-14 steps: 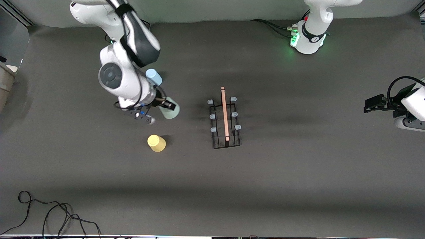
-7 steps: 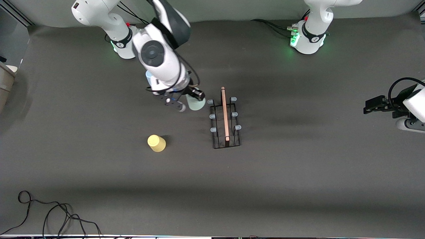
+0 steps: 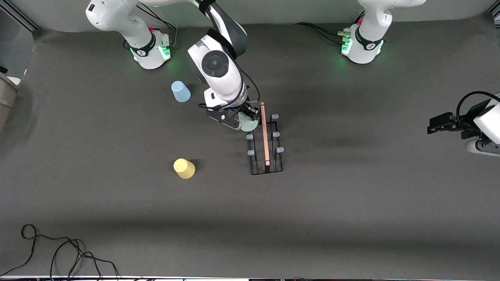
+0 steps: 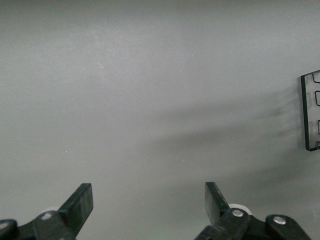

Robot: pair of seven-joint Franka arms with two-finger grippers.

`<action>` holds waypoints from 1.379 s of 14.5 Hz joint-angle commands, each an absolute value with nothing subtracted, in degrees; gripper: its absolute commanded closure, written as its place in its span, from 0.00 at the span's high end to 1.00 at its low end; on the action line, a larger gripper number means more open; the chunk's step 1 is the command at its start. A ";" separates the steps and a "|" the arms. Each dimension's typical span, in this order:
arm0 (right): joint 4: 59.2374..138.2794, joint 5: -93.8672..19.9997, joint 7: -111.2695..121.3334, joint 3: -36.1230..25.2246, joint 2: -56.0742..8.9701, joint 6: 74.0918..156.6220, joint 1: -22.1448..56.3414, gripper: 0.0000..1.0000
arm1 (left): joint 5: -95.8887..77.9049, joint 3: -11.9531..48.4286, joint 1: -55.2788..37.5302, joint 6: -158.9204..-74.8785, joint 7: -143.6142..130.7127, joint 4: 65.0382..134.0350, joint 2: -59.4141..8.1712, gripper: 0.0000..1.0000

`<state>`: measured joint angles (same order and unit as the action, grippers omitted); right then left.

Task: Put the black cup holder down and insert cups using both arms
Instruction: 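Lift the green cup and carry it over the holder with the right gripper, then lower the green cup into a holder slot and open the right gripper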

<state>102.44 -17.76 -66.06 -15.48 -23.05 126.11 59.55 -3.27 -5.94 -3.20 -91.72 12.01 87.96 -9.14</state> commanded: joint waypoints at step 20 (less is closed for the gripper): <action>96.24 -21.43 -21.37 -32.34 -31.45 121.44 48.08 1.00 | -2.90 -6.15 -3.60 -90.61 12.57 87.01 -9.67 1.00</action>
